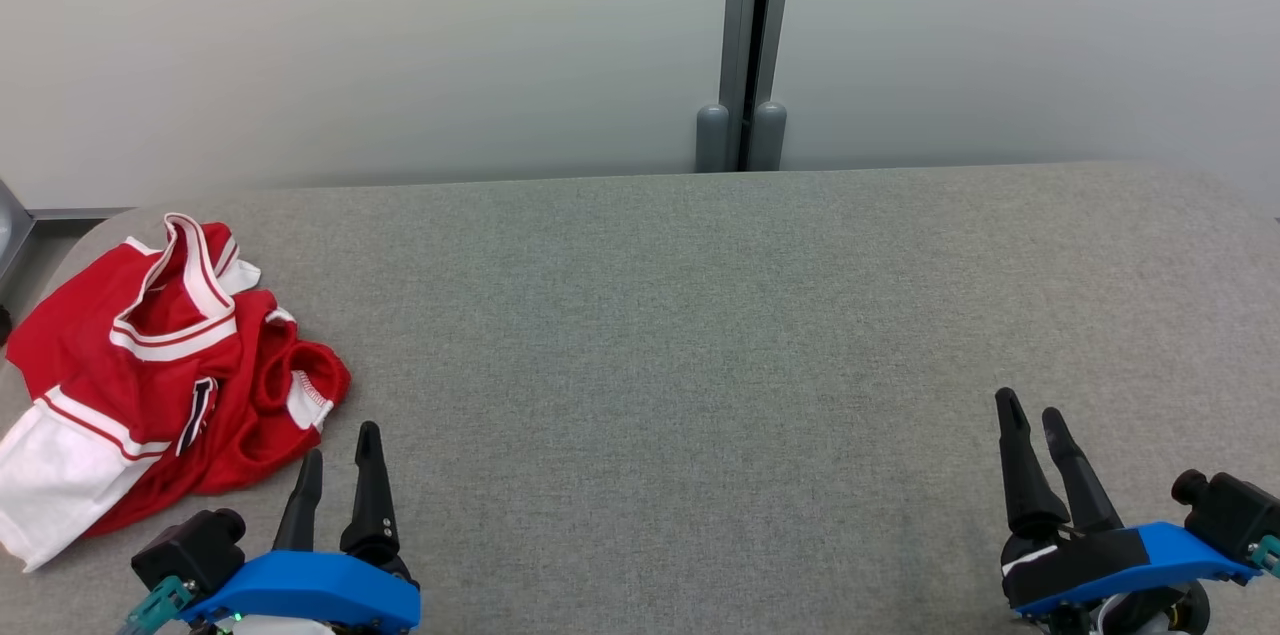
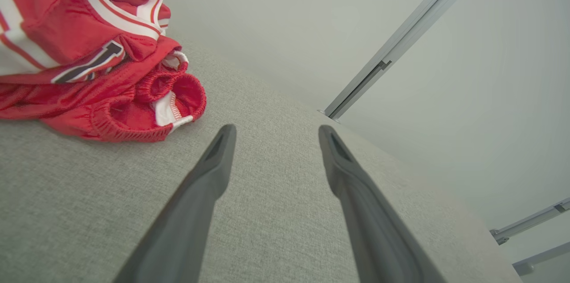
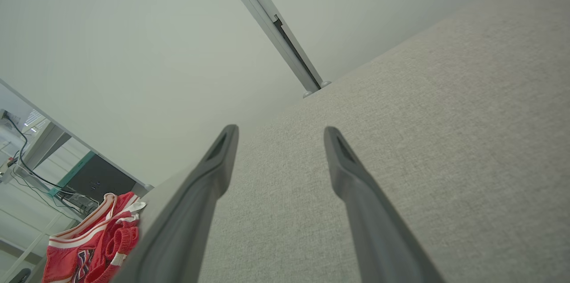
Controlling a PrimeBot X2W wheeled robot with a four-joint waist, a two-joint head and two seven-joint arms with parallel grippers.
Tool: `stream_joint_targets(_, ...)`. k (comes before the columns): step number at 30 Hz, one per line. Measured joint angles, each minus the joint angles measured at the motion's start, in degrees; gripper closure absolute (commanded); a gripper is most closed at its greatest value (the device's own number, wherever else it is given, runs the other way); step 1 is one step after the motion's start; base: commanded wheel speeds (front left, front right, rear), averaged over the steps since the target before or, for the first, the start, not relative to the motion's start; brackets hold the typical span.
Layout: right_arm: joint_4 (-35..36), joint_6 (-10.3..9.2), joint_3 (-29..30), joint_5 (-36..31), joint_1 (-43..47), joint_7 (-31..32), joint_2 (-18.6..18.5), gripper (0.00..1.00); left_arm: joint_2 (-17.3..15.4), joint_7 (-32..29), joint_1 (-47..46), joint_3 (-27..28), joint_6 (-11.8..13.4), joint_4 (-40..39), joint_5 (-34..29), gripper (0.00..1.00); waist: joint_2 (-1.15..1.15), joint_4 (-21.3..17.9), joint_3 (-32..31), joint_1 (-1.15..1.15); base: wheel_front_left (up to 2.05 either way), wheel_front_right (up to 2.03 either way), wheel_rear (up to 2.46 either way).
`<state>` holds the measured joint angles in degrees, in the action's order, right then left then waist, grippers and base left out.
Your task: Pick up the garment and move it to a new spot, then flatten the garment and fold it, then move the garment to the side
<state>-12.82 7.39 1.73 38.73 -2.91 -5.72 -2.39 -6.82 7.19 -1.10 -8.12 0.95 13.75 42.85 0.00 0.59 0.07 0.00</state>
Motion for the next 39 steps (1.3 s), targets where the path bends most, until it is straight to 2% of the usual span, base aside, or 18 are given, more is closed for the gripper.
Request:
stream_joint_targets(18,0.7,0.01,0.5,-11.2,0.9,-0.5,-0.1,0.00,-1.8,2.5,0.4,-3.4,1.9,0.3,-10.3,0.00,0.00,0.2,-0.2,0.00,0.00,0.00,0.00)
stream_joint_targets(39,0.8,0.02,0.7,-20.8,1.5,-1.4,-0.2,0.00,-3.7,4.5,1.0,-6.8,3.6,0.4,-18.9,0.00,0.00,0.4,-0.4,0.00,0.00,0.00,0.00)
